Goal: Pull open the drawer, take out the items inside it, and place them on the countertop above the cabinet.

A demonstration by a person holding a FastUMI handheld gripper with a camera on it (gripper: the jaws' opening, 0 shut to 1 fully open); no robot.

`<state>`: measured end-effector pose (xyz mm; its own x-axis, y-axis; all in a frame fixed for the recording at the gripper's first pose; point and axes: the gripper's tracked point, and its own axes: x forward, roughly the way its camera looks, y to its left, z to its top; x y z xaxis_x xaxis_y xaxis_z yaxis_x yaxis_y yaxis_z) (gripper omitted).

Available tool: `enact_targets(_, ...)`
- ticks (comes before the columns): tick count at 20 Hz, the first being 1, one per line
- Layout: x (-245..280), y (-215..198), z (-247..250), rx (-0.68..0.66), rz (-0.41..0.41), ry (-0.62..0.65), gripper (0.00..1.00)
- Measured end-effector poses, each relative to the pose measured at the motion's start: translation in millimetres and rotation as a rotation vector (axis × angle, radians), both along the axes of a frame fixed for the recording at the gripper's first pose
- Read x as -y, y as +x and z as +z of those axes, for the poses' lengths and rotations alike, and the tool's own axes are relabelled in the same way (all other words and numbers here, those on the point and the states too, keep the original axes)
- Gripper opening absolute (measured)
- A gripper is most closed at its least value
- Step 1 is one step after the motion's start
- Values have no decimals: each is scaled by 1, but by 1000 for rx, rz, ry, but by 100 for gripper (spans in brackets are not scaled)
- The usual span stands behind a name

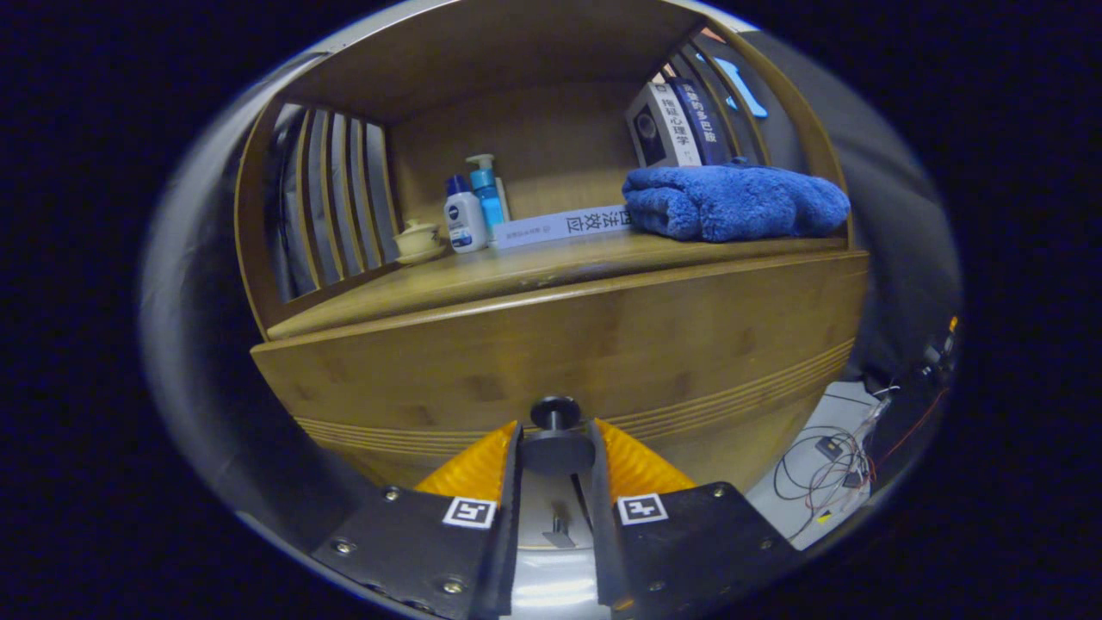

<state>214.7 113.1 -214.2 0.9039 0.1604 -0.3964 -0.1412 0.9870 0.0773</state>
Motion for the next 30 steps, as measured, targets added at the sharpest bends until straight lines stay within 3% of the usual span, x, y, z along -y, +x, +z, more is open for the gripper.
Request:
enact_targets(10,14,-62,3,-32,-42,-32,37)
enact_targets(11,0,-67,-5,-38,40,-7,37)
enact_targets(12,-8,-83,-26,-72,111,-33,19)
enact_targets(13,2,-102,-18,-74,122,-45,2)
enact_targets(18,40,-124,-6,-45,63,-40,2)
enact_targets(29,53,-103,5,-6,-22,-36,2)
enact_targets(30,54,-100,1,-17,-28,-46,10)
